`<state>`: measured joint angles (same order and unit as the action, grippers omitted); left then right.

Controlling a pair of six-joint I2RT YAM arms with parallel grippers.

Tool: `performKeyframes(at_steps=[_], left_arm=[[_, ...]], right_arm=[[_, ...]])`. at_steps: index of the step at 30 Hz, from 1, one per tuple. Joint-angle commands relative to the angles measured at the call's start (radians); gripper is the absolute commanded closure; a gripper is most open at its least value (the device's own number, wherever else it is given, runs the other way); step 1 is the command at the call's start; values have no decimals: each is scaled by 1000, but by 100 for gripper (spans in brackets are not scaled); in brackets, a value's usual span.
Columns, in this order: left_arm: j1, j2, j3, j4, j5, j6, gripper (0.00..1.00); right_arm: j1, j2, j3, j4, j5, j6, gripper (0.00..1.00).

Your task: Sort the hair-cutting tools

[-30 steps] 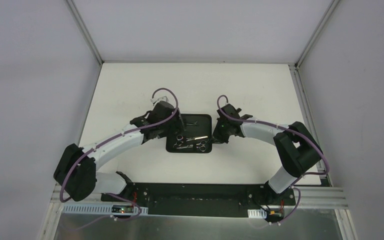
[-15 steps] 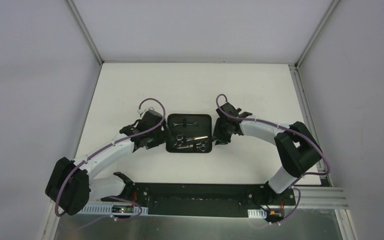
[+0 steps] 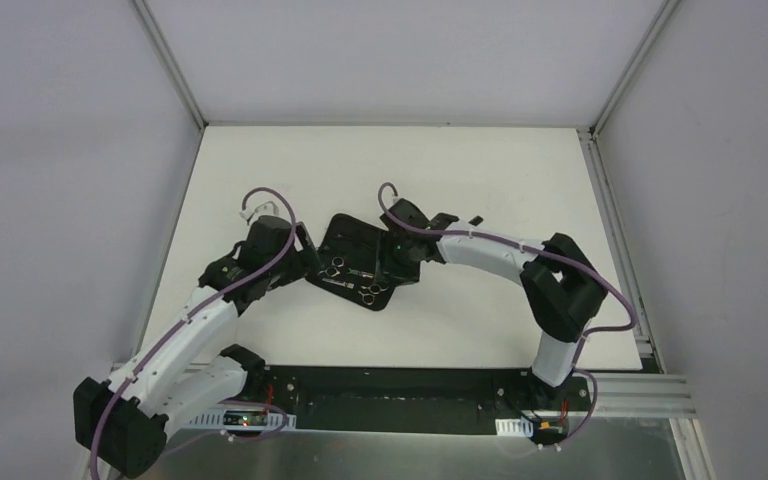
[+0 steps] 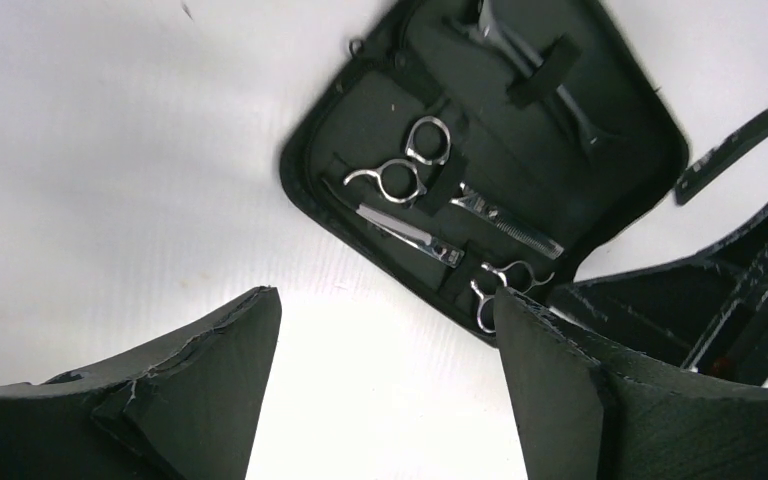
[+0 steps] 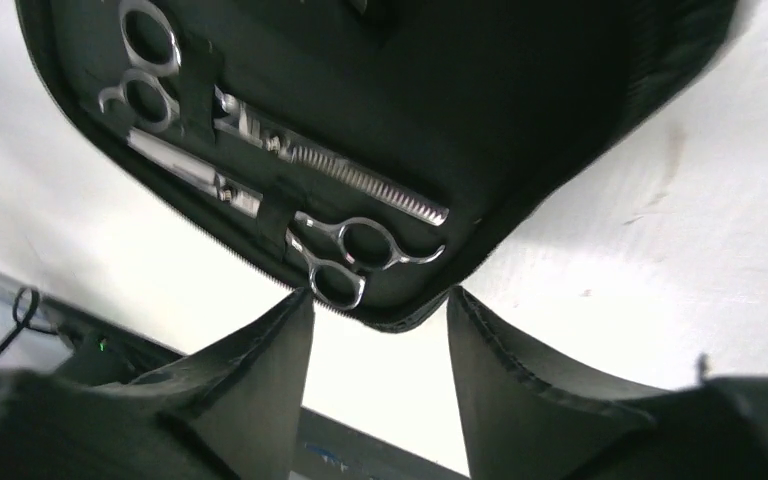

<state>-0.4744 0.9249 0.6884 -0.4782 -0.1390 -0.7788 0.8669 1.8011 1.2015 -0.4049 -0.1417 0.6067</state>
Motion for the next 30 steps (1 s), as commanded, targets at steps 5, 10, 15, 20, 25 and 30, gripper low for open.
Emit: performKeyframes(at_steps=[5, 10, 15, 20, 25, 30], left_arm=[[45, -200, 182, -193, -212, 249, 7], [45, -294, 226, -221, -298, 381, 1], [45, -352, 173, -221, -345, 436, 1], [45, -379, 105, -220, -366, 432, 1], [45, -398, 35, -214, -379, 394, 1], [45, -429, -13, -169, -382, 368, 1]], right_arm=[[-159, -102, 138, -284, 377, 9, 27], [-313, -91, 186, -393, 509, 78, 17], [-389, 41, 315, -548, 577, 135, 6], [-441, 137, 384, -558, 538, 211, 12], [-464, 215, 435, -532, 501, 263, 17], [-466, 306, 482, -529, 428, 286, 27]])
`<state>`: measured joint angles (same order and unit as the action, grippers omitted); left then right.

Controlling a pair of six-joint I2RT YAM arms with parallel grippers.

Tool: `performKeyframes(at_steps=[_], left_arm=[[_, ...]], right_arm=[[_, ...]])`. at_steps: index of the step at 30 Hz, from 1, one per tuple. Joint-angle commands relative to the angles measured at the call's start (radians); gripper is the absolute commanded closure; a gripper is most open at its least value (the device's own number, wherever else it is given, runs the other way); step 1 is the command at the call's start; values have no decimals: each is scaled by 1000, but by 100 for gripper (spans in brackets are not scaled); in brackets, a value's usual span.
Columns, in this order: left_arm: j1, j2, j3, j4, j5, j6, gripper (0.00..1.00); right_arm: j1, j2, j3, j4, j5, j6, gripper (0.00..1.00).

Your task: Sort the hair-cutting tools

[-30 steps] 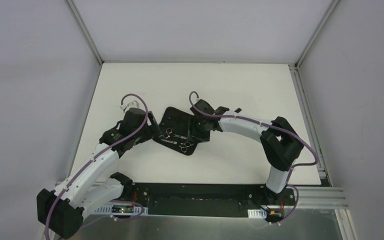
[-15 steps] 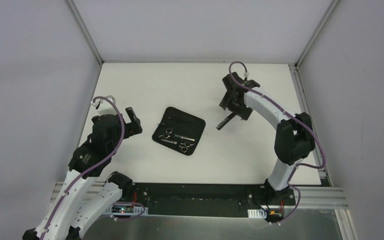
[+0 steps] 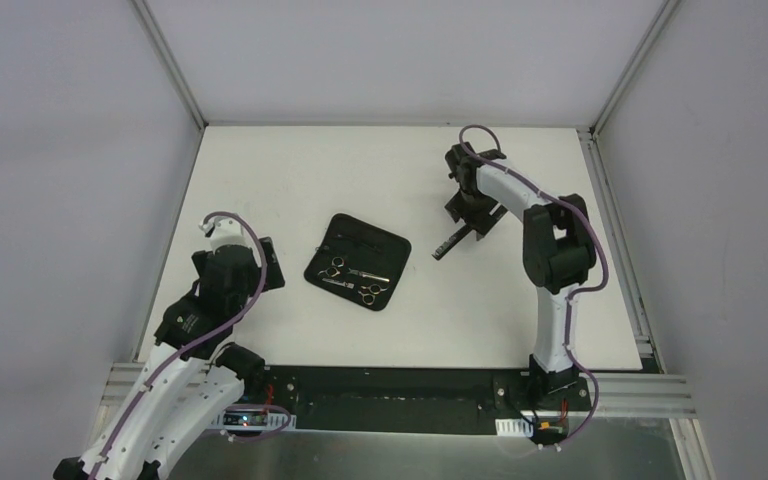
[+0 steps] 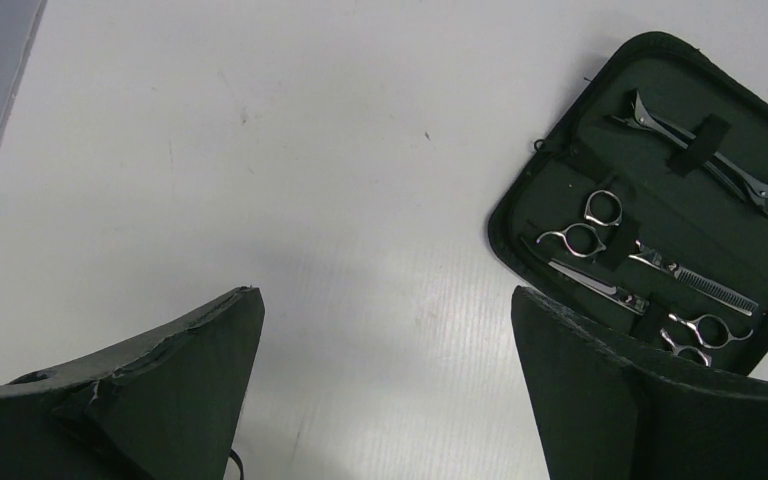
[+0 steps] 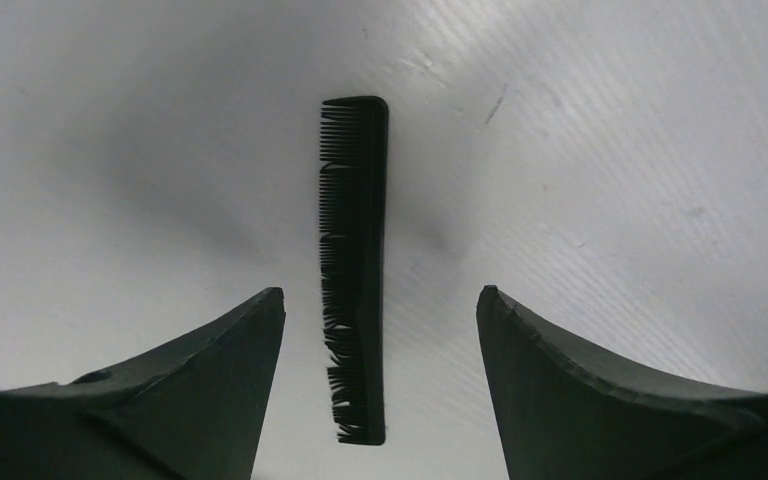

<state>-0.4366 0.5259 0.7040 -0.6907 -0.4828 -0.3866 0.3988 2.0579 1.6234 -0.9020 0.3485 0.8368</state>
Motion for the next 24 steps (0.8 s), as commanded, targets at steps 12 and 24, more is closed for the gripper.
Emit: performKeyframes(at_steps=[12, 24], left_arm=[[7, -34, -34, 56, -45, -23, 1], [7, -61, -42, 56, -54, -24, 2]], right_arm=[[22, 147, 99, -107, -119, 60, 38], [74, 133, -34, -116, -136, -69, 63]])
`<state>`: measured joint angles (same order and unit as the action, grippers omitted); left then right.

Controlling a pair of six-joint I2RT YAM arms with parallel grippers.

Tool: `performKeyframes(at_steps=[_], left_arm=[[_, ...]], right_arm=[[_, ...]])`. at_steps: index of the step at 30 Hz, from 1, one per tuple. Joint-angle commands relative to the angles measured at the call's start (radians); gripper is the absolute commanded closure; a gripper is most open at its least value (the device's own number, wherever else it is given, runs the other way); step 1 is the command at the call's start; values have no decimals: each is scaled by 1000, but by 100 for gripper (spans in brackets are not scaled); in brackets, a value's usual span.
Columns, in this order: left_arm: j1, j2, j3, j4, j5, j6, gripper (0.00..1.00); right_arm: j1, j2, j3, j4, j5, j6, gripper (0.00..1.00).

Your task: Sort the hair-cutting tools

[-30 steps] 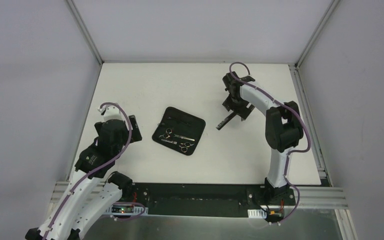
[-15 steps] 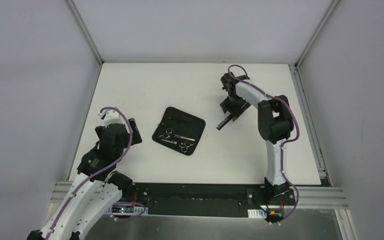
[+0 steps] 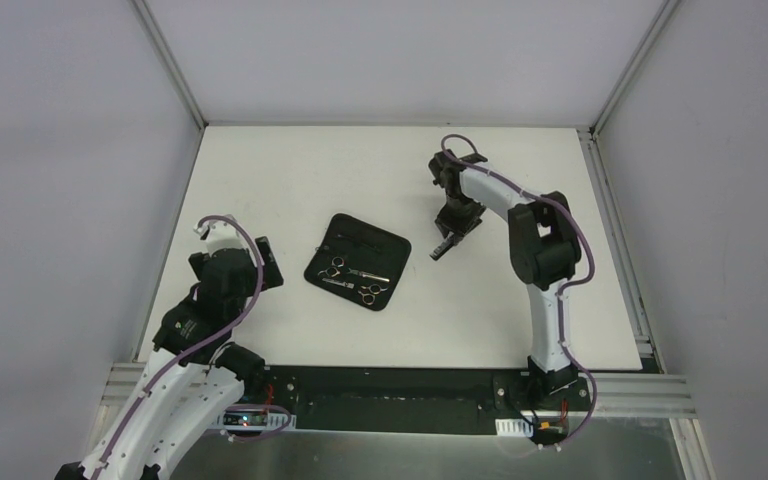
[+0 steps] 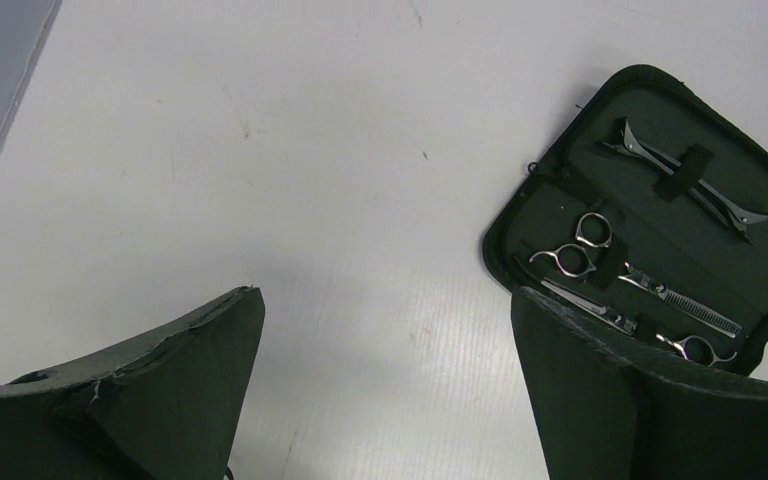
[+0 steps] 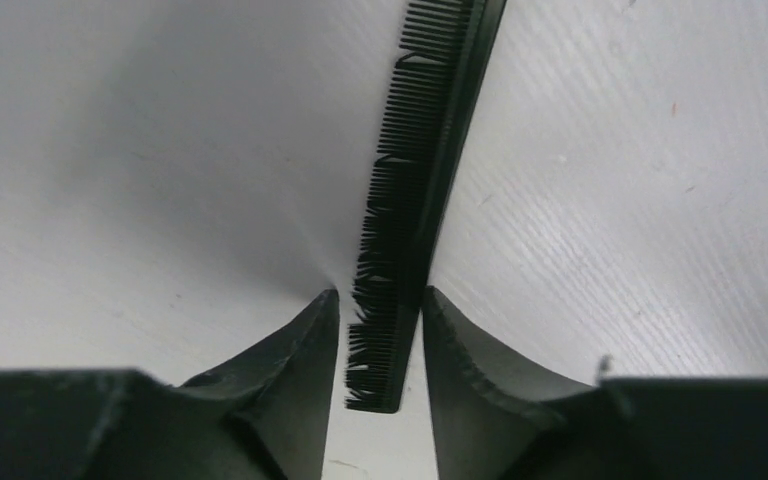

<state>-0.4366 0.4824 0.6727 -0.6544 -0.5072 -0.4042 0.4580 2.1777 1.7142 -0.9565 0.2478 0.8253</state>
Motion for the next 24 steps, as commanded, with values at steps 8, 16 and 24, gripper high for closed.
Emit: performKeyframes(at_steps=[8, 16, 24], left_arm=[[7, -40, -15, 22, -43, -9, 2], [8, -27, -16, 29, -40, -6, 3], [7, -25, -20, 36, -34, -1, 3]], right_arm=[[91, -156, -359, 6, -79, -160, 85], [191, -343, -549, 73, -176, -251, 97], [175, -464, -511, 21, -113, -257, 70]])
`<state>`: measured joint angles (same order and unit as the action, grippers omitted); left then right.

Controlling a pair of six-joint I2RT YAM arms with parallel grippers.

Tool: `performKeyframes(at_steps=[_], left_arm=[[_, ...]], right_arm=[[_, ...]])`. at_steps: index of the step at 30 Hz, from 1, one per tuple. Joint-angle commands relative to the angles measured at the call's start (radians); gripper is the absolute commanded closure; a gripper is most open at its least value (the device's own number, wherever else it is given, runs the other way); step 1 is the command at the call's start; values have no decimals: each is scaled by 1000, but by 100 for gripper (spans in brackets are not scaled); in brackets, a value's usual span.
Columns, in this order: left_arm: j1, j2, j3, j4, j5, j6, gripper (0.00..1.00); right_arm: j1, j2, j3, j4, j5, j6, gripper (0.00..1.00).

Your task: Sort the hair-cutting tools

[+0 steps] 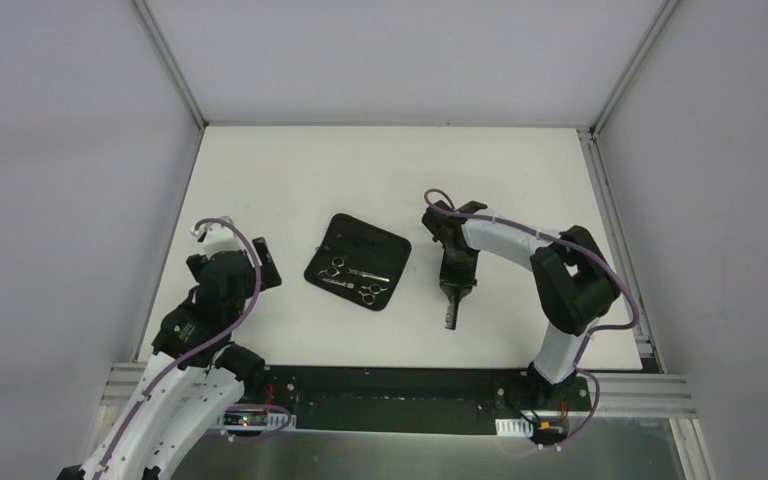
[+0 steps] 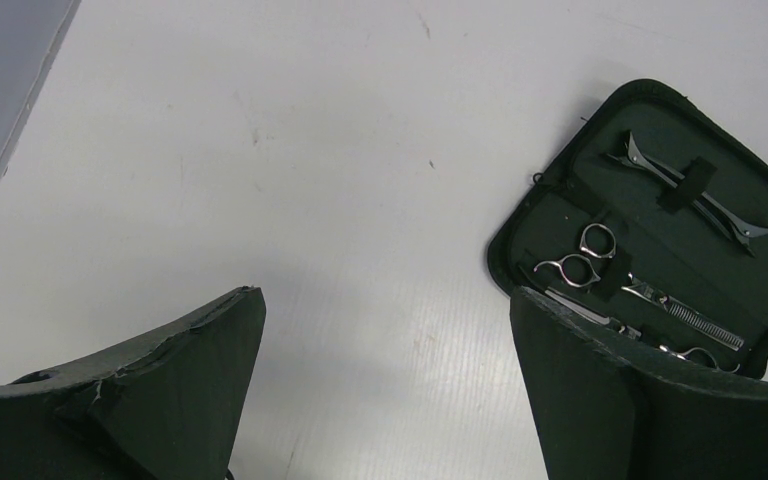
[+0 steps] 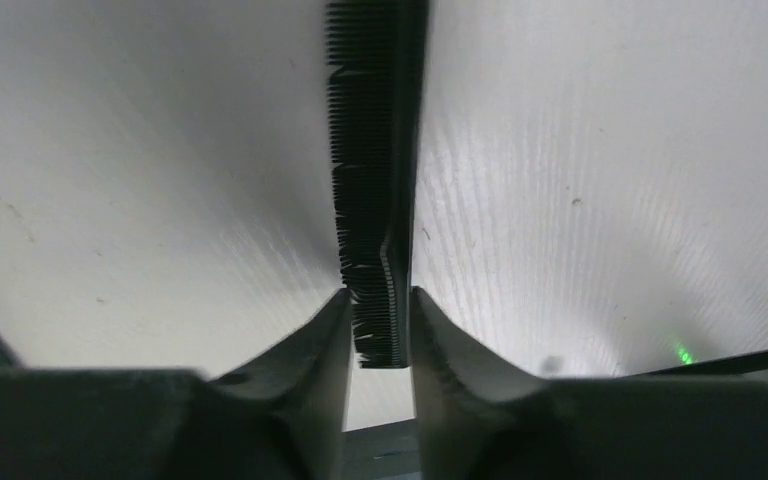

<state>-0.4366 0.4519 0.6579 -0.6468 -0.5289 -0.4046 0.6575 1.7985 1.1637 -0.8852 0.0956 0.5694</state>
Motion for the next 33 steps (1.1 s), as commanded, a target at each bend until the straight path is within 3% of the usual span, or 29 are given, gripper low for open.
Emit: performKeyframes(at_steps=[1, 3, 7, 19, 33], left_arm=[[8, 6, -5, 29, -12, 0, 3], [6, 6, -6, 29, -13, 0, 3], [8, 7, -6, 30, -13, 0, 3], [8, 13, -5, 32, -10, 1, 4], [8, 18, -5, 35, -4, 6, 4]], right_arm=[[-42, -93, 55, -53, 46, 16, 61], [-85, -94, 78, -49, 44, 41, 51], [-164, -40, 128, -27, -9, 25, 47], [-174, 119, 236, -23, -36, -82, 47], [-183, 201, 211, 61, -39, -126, 54]])
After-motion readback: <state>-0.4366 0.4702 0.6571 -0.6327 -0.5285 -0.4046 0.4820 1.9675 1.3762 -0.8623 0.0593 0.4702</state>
